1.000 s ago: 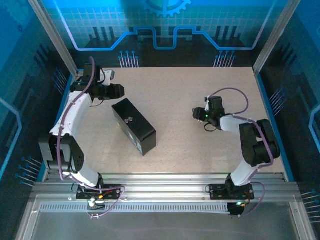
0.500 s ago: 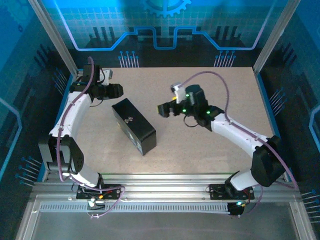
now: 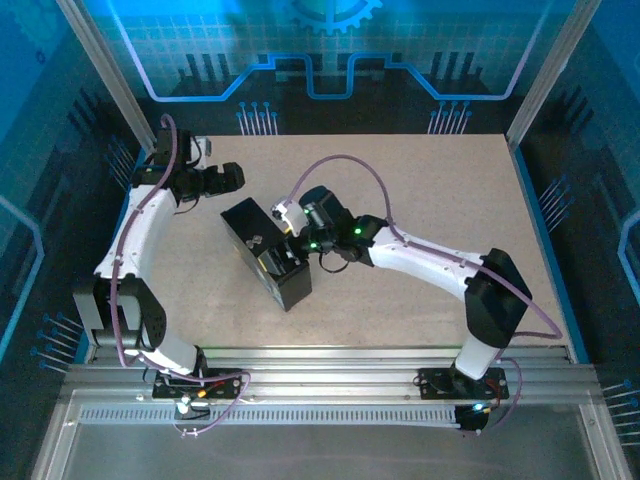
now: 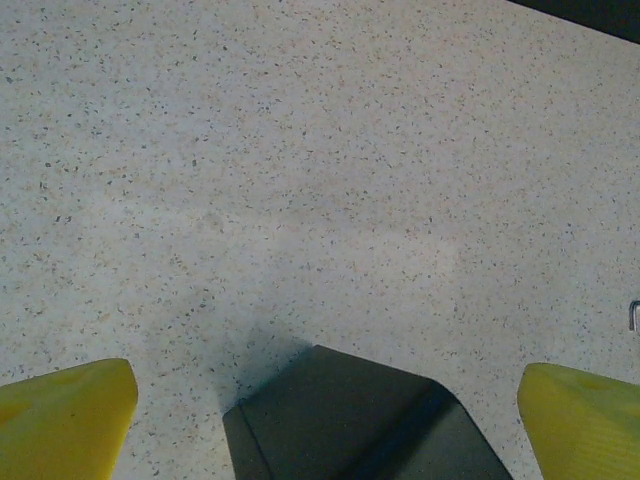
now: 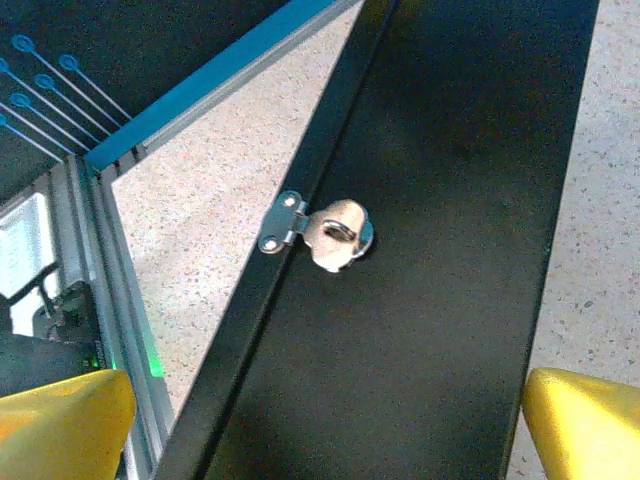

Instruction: Unlock a padlock with a key

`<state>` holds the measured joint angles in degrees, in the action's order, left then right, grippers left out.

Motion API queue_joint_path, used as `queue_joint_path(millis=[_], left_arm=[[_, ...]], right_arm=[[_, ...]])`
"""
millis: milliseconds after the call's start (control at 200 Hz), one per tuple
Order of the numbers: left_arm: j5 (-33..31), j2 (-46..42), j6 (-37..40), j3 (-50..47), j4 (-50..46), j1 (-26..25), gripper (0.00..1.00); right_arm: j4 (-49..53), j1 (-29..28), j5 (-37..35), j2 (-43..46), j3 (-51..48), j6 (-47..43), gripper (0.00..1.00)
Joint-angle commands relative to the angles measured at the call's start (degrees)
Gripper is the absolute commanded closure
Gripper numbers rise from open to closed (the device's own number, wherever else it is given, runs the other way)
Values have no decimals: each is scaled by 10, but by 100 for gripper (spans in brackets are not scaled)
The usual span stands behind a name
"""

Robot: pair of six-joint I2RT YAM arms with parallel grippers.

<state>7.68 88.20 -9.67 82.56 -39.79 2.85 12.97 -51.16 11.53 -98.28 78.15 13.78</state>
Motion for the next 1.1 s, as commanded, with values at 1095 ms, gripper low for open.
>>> queue_joint_path(millis=[1095], left_arm=[[17,-13,7,-4,-9,-1,1]], right_arm=[[-41,71,17,-30,-80,106,8]])
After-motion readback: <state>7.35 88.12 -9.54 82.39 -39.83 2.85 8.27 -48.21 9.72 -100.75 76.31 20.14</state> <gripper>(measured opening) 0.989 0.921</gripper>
